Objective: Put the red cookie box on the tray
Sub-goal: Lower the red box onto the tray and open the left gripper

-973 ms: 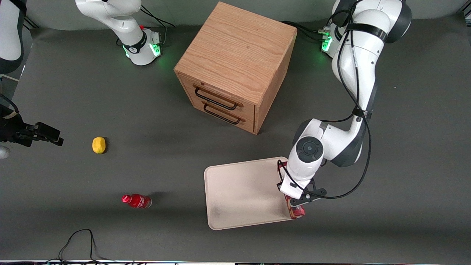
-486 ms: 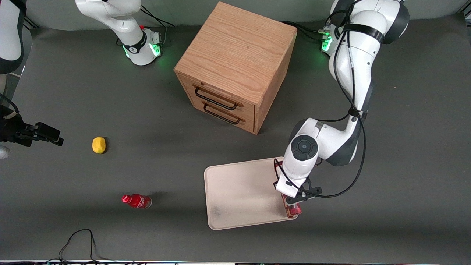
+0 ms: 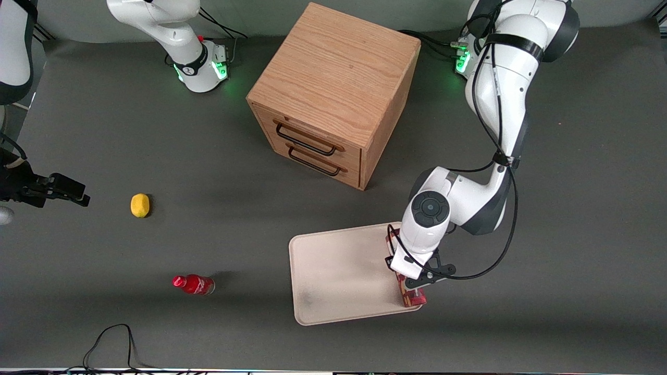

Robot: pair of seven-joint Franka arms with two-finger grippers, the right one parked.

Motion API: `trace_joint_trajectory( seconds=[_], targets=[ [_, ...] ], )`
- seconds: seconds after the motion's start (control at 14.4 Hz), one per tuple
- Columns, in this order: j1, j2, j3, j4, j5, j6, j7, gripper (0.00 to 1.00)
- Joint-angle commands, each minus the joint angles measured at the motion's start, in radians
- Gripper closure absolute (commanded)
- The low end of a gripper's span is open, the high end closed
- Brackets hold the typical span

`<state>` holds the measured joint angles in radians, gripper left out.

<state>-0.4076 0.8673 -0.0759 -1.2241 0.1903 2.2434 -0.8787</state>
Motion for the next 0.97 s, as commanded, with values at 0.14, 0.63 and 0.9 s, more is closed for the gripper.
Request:
trace_joint_trajectory(
  seconds=[0.14,0.63,0.9],
  targets=[
    [-0.008,-0.045,0.005,-0.005,0.015,-0.06,-0.037,0.0],
    [0.003,-0.321,-0.001,0.0,-0.011,-0.399,-0.052,0.0],
    [0.065,-0.48,-0.001,-0.006,-0.045,-0.577,0.013,0.0]
  ],
)
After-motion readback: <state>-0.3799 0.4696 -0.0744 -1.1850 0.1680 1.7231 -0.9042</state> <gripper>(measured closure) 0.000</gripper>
